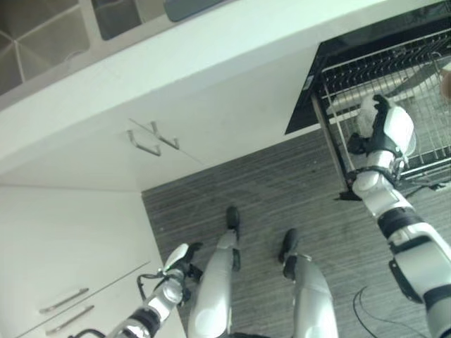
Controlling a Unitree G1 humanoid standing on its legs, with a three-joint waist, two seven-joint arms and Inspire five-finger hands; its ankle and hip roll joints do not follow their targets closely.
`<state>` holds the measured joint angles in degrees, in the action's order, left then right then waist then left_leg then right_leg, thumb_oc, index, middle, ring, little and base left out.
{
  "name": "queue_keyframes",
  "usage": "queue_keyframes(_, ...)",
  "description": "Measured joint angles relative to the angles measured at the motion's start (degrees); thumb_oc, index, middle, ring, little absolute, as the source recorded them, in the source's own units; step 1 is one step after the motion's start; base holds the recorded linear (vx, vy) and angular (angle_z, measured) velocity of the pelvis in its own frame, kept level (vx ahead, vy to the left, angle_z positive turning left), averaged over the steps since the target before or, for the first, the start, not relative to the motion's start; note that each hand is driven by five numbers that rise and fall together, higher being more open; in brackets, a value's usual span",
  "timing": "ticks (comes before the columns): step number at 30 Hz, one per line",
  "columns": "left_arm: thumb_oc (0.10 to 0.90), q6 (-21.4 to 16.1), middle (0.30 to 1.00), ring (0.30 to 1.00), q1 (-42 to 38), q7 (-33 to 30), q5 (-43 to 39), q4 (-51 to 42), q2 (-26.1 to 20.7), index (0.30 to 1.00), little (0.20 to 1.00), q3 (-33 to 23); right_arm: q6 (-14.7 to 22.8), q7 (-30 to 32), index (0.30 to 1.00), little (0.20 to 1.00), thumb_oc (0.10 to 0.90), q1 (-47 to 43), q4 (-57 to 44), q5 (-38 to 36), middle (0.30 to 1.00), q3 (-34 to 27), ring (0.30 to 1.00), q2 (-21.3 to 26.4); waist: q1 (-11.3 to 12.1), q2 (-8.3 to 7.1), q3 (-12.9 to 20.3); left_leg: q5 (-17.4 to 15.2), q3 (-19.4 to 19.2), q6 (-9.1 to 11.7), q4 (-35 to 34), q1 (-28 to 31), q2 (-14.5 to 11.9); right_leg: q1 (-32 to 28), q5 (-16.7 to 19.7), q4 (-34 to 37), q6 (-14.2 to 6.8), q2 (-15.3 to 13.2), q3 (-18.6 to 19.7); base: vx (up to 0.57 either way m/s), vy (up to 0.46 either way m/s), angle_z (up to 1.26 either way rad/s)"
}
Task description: Place the dishes in the dishwasher.
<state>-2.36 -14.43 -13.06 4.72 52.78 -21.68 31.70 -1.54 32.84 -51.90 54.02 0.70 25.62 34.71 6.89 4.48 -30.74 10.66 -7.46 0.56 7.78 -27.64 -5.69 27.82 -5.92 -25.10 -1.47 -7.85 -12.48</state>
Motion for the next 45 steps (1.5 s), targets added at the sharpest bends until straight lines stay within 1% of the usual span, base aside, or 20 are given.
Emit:
queue_keyframes(2,0.8,0.83,0.9,0.9,-0.3,0.0,0.01,-0.61,-0.05,0.9,0.9,-0.09,-0.16,-2.71,0.9,0.9,0.8,0.27,-0.06,0.01,0.9,-1.17,0.9,-0.89,-0.42,0.0,0.01,0.01,-0.22,-0.01,-0.01,0.53,0.01,-0.39,0.04,0.06,-0.03,-0.02,0.21,0.0,0.013,-0.03)
queue_keyframes(5,0.8,2.02,0.9,0.9,-0.47,-0.01,0.0,-1.08,-0.06,0.9,0.9,-0.47,-0.26,-3.75,0.9,0.9,0.8,0.61,-0.16,0.42,0.9,-1.51,0.9,-2.25,-0.64,0.0,0.01,0.1,-0.48,0.0,-0.02,0.78,-0.15,-0.46,0.12,0.02,-0.04,0.1,0.32,0.0,0.032,-0.05)
queue_keyframes(9,0.8,2.43,0.9,0.9,-0.47,0.02,-0.01,-1.14,0.01,0.9,0.9,-0.46,-0.41,-2.8,0.9,0.9,0.8,0.63,-0.29,0.16,0.9,-1.87,0.9,-2.81,-0.6,0.02,0.03,0.13,-0.47,0.05,-0.04,0.77,-0.16,-0.47,-0.05,0.02,-0.33,0.11,0.31,0.0,0.04,0.0)
queue_keyframes(11,0.8,2.75,0.9,0.9,-0.44,0.01,-0.01,-1.23,0.04,0.9,0.9,-0.47,0.24,-1.37,0.9,0.9,0.8,1.77,-2.85,-6.25,0.9,-4.1,0.9,-3.7,-0.55,0.03,0.03,0.15,-0.46,0.03,-0.05,0.8,-0.16,-0.5,0.19,0.02,0.05,0.12,0.33,0.01,0.066,0.0)
queue_keyframes(12,0.8,3.27,0.9,0.9,-0.44,0.0,-0.02,-1.29,0.14,0.9,0.9,-0.49,1.46,0.49,0.9,0.9,0.8,2.85,-4.27,-12.38,0.9,-7.57,0.9,-6.36,-0.6,0.03,0.03,0.13,-0.6,0.0,-0.06,0.96,-0.16,-0.56,0.22,0.03,0.08,0.16,0.53,0.02,0.054,-0.04)
queue_keyframes(15,0.8,3.56,0.9,0.9,-0.28,-0.08,-0.01,-0.5,0.65,0.9,0.9,-0.53,5.4,3.41,0.9,0.9,0.8,6.88,-8.0,-20.06,0.9,-11.45,0.9,-10.92,-0.73,0.04,0.03,0.03,-1.08,-0.02,-0.19,2.93,-0.18,-2.41,0.25,0.4,0.06,0.23,0.91,0.02,0.03,-0.07)
queue_keyframes(18,0.8,3.45,0.9,0.9,0.23,-0.24,-0.01,0.06,0.81,0.9,0.9,-0.59,9.5,7.0,0.9,0.9,0.8,10.53,-16.8,-20.09,0.9,-12.46,0.9,-11.57,-1.37,0.04,0.03,-0.48,-1.25,0.4,-0.25,4.18,-0.29,-3.65,0.24,0.74,-0.17,0.41,1.09,0.0,-0.005,-0.01)
queue_keyframes(20,0.8,3.38,0.9,0.9,1.47,-0.64,-0.01,1.02,1.65,0.9,0.9,-1.91,13.6,10.92,0.9,0.9,0.8,12.22,-27.77,-19.7,0.9,-13.6,0.9,-11.18,-2.82,0.04,0.03,-0.61,-1.59,0.37,-0.3,5.37,-0.38,-4.65,0.23,1.01,-0.34,0.56,1.55,0.0,-0.048,-0.1)
queue_keyframes(21,0.8,3.14,0.9,0.9,3.24,-1.71,-0.01,1.35,2.69,0.9,0.9,-4.41,15.34,13.6,0.9,0.9,0.8,16.62,-40.36,-15.69,0.9,-15.4,0.9,-10.77,-3.84,0.0,0.03,-0.61,-2.05,0.44,-0.77,6.58,-0.42,-5.43,0.21,1.15,-0.2,0.74,2.14,-0.02,-0.066,-0.18)
queue_keyframes(23,0.8,3.02,0.9,0.9,5.39,-1.64,-0.03,1.24,3.01,0.9,0.9,-6.1,19.53,17.2,0.9,0.9,0.8,24.44,-54.24,-8.68,0.9,-15.79,0.9,-8.77,-4.85,-0.42,0.11,-0.94,-2.6,0.71,-1.09,8.69,-0.37,-6.95,0.09,1.45,-0.66,0.79,2.53,-0.01,-0.043,-0.16)
queue_keyframes(24,0.8,2.49,0.9,0.9,6.91,-1.72,-0.03,2.13,3.05,0.9,0.9,-7.25,25.59,21.0,0.9,0.9,0.8,27.21,-56.33,-1.36,0.9,-16.04,0.9,-8.38,-6.6,-1.4,0.15,-1.38,-2.99,0.84,-1.08,10.47,-0.5,-8.83,0.04,1.89,-0.68,0.97,2.88,0.0,-0.039,-0.19)
queue_keyframes(26,0.8,2.23,0.9,0.9,7.63,-1.76,0.11,3.52,2.73,0.9,0.9,-8.51,30.22,25.76,0.9,0.9,0.8,29.33,-56.35,3.88,0.9,-18.59,0.9,-7.89,-8.12,-2.74,0.43,-2.02,-4.04,1.09,-0.96,11.99,-0.97,-9.99,-0.12,2.03,-0.71,1.34,3.86,-0.02,-0.069,-0.22)
queue_keyframes(27,0.8,1.39,0.9,0.9,9.05,-1.75,0.05,3.52,3.29,0.9,0.9,-11.07,32.82,30.58,0.9,0.9,0.8,37.32,-56.49,9.67,0.9,-25.81,0.9,-5.75,-7.98,-2.87,0.48,-2.33,-4.05,0.98,-1.14,12.8,-1.13,-10.55,-0.37,2.37,-0.33,1.45,3.7,-0.05,-0.084,-0.1)
queue_keyframes(29,0.8,0.85,0.9,0.9,10.54,-1.66,-0.03,3.32,3.4,0.9,0.9,-11.83,32.74,34.0,0.9,0.9,0.8,46.29,-56.03,13.87,0.9,-33.52,0.9,-4.69,-8.38,-2.95,0.5,-2.58,-4.47,0.92,-1.2,12.75,-1.24,-10.63,-0.38,2.38,-0.33,1.56,3.96,-0.04,-0.07,-0.09)
queue_keyframes(33,0.8,0.77,0.9,0.9,12.37,-1.21,-0.54,4.1,4.36,0.9,0.9,-14.6,31.91,34.44,0.9,0.9,0.8,54.15,-50.72,13.42,0.9,-41.78,0.9,-4.74,-11.76,-3.01,0.51,-2.69,-4.9,1.06,-1.32,12.92,-1.55,-10.71,-0.12,2.6,-0.67,1.95,4.36,-0.02,-0.067,-0.07)
queue_keyframes(35,0.8,-0.54,0.9,0.9,12.54,-0.46,-4.06,7.31,4.91,0.9,0.9,-16.51,32.43,34.45,0.9,0.9,0.8,55.43,-39.67,6.39,0.9,-47.33,0.9,-5.29,-12.61,-3.08,0.56,-2.81,-5.27,1.34,-1.65,13.88,-2.04,-11.36,-0.17,2.96,-0.43,2.35,4.43,0.0,-0.034,-0.1)
queue_keyframes(39,0.8,-0.62,0.9,0.9,11.72,0.08,-9.31,9.34,4.95,0.9,0.9,-16.51,32.52,34.43,0.9,0.9,0.8,53.05,-26.85,-5.35,0.9,-52.71,0.9,-5.79,-13.1,-3.02,0.65,-3.37,-6.44,1.43,-1.24,14.83,-2.29,-11.98,-0.22,3.04,-0.24,2.25,5.2,0.05,0.018,-0.12)
queue_keyframes(40,0.8,-0.64,0.9,0.9,11.55,0.07,-10.05,9.8,4.95,0.9,0.9,-16.51,32.45,34.41,0.9,0.9,0.8,52.77,-25.13,-6.47,0.9,-52.98,0.9,-5.8,-13.14,-2.94,0.75,-3.57,-6.45,1.48,-1.12,15.0,-2.31,-12.28,-0.24,3.08,-0.27,2.24,5.18,0.08,0.04,-0.05)
queue_keyframes(42,0.8,-0.63,0.9,0.9,11.5,0.11,-13.33,10.4,4.99,0.9,0.9,-16.66,32.34,33.96,0.9,0.9,0.8,52.42,-19.1,-11.05,0.9,-53.1,0.9,-6.35,-13.02,-2.37,2.92,-4.03,-6.45,1.4,-1.05,15.07,-2.21,-12.6,-0.34,3.59,-0.38,2.11,5.24,0.08,0.047,0.0)
queue_keyframes(45,0.8,-1.63,0.9,0.9,11.36,0.14,-15.71,10.69,5.16,0.9,0.9,-16.66,32.25,33.4,0.9,0.9,0.8,51.83,-16.51,-11.55,0.9,-50.99,0.9,-7.56,-12.9,-1.0,4.27,-4.53,-6.34,1.19,-0.85,15.89,-2.06,-14.36,-0.08,4.95,-0.69,2.03,4.94,0.08,0.058,0.04)
